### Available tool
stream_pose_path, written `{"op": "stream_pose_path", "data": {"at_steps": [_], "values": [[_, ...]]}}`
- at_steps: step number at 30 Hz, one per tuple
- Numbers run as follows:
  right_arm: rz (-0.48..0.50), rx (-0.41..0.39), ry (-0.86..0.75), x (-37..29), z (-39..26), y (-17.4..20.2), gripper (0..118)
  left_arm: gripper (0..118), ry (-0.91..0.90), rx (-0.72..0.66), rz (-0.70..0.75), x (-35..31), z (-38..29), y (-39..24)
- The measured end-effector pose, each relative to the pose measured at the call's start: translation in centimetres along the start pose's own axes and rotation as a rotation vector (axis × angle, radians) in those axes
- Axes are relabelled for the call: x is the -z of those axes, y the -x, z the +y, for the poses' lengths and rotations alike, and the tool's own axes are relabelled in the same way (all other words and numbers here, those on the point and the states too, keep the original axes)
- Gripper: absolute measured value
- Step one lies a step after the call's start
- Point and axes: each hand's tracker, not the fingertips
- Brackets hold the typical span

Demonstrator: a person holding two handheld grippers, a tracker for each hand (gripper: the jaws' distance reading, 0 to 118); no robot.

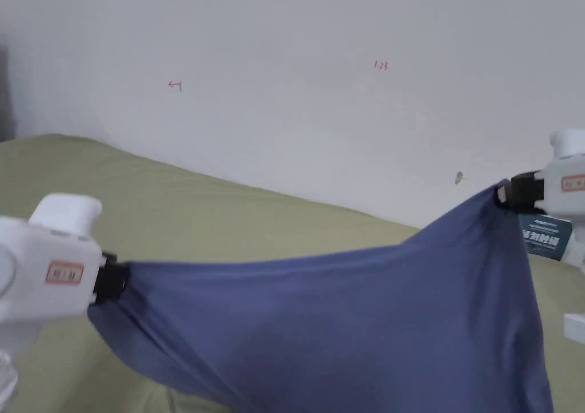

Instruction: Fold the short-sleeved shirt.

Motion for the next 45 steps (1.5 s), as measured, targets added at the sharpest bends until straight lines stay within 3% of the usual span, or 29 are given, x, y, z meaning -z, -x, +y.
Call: {"op": "stream_pose_path", "data": {"at_steps": [6, 14, 18, 22, 25, 31, 38, 45], "values": [[-0.098, 0.029, -0.110, -3.1, 4.2, -2.8, 0, 0, -0.072, 0.194, 0.041, 1.3, 10.7, -3.2], [-0.186, 0.080, -0.210, -4.9, 9.6, -5.6, 0, 0, -0.136, 0.188, 0.080, 3.3, 20.8, -6.4], [-0.232, 0.051, -0.268, -6.1, 12.1, -6.4, 0, 0, -0.202, 0.214, 0.158, 3.3, 24.2, -7.5], [-0.314, 0.035, -0.336, -7.1, 14.1, -6.7, 0, 0, -0.275, 0.136, 0.140, 2.7, 26.8, -7.3], [-0.277, 0.042, -0.338, -7.0, 15.5, -7.4, 0, 0, -0.283, 0.158, 0.158, 2.2, 28.1, -7.9], [-0.302, -0.061, -0.389, -8.2, 17.4, -6.8, 0, 0, -0.349, 0.180, 0.191, 0.7, 30.8, -8.1], [-0.304, -0.048, -0.426, -10.4, 19.1, -6.6, 0, 0, -0.376, 0.196, 0.194, -0.8, 31.7, -7.9], [-0.275, -0.019, -0.354, -10.9, 15.9, -6.3, 0, 0, -0.334, 0.246, 0.167, -1.0, 29.1, -7.4]]}}
